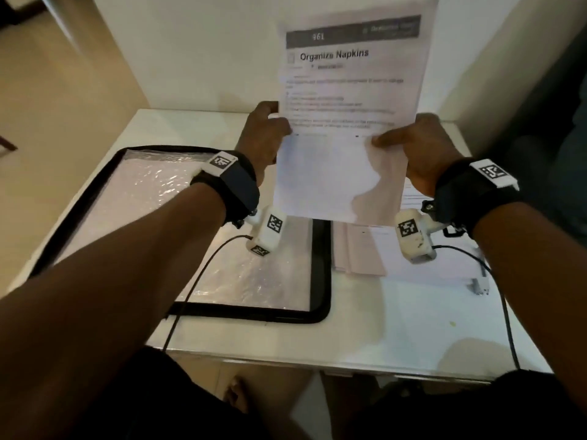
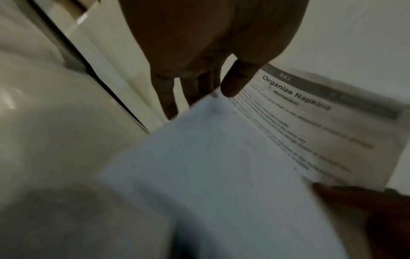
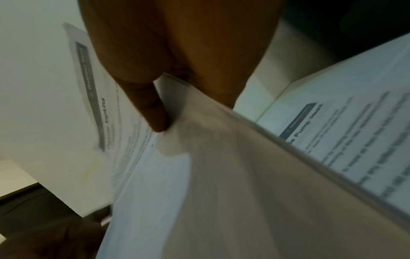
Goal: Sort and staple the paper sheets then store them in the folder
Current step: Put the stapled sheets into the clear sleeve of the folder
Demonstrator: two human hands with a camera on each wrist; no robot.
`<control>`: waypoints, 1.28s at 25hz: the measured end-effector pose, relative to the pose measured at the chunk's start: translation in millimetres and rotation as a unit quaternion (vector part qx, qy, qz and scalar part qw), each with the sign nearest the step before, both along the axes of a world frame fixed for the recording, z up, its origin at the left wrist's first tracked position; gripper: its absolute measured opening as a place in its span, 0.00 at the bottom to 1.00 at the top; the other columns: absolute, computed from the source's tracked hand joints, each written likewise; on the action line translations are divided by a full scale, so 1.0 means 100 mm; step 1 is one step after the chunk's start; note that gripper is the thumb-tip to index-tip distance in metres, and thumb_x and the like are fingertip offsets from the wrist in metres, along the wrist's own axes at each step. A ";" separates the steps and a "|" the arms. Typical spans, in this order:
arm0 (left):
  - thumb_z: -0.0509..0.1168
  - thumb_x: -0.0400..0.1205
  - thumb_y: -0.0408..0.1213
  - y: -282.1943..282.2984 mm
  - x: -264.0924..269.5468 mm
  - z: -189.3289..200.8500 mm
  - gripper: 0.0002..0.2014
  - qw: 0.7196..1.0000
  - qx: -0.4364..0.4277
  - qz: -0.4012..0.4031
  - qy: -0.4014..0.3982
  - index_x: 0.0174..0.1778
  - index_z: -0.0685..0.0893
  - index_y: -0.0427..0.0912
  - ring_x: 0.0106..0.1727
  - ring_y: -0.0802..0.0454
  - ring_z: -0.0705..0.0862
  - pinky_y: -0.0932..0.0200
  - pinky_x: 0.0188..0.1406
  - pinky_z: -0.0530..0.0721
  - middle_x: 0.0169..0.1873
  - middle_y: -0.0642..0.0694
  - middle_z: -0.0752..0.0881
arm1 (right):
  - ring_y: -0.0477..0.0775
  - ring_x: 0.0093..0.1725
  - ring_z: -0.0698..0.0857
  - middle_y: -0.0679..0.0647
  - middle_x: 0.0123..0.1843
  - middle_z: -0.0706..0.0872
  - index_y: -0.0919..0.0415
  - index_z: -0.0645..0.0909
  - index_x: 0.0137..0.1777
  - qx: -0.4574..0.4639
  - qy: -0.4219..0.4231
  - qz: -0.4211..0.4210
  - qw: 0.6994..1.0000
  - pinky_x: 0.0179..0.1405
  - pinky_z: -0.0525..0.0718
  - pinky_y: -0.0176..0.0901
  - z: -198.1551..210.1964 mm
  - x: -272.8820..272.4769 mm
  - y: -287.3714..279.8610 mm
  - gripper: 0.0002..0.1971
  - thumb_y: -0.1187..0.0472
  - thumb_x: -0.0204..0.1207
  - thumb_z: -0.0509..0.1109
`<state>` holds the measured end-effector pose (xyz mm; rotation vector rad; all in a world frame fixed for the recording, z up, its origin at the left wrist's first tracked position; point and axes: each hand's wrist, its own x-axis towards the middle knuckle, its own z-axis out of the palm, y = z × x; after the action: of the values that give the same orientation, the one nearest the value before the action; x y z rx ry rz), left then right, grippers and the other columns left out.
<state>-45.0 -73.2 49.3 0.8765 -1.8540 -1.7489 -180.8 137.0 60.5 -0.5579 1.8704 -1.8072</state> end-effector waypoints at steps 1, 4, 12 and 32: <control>0.57 0.86 0.30 -0.20 0.06 -0.06 0.19 0.997 -0.034 -0.003 -0.064 0.73 0.80 0.42 0.52 0.47 0.88 0.61 0.42 0.88 0.56 0.45 0.88 | 0.69 0.53 0.91 0.67 0.56 0.92 0.72 0.89 0.56 0.004 0.014 -0.035 0.999 0.59 0.90 0.64 -0.03 -0.05 -0.18 0.16 0.79 0.67 0.74; 0.55 0.84 0.42 -0.64 0.23 -0.34 0.25 0.902 -0.250 -0.122 -0.331 0.77 0.79 0.42 0.72 0.39 0.81 0.52 0.69 0.81 0.74 0.41 0.81 | 0.68 0.46 0.89 0.65 0.47 0.90 0.66 0.86 0.48 -0.032 0.007 -0.159 0.987 0.56 0.90 0.66 -0.15 -0.25 -0.66 0.13 0.76 0.64 0.76; 0.64 0.82 0.35 -0.93 0.42 -0.84 0.25 0.803 -0.477 -0.184 -0.307 0.77 0.77 0.50 0.72 0.42 0.79 0.39 0.65 0.83 0.67 0.46 0.83 | 0.61 0.45 0.80 0.61 0.43 0.78 0.58 0.70 0.39 -0.038 -0.008 -0.193 0.980 0.51 0.84 0.55 -0.31 -0.35 -1.60 0.14 0.72 0.77 0.71; 0.67 0.74 0.42 -1.15 0.30 -0.76 0.14 0.922 -0.332 -0.115 -0.162 0.52 0.71 0.53 0.53 0.43 0.86 0.34 0.59 0.85 0.44 0.54 0.86 | 0.62 0.45 0.84 0.57 0.42 0.85 0.58 0.83 0.44 -0.033 0.079 -0.054 0.995 0.50 0.88 0.59 -0.52 -0.08 -2.48 0.13 0.77 0.78 0.65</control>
<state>-15.4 -188.6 -26.5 0.7110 -2.6208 -0.9745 -189.1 -111.2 8.7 -0.6514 1.9841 -1.9512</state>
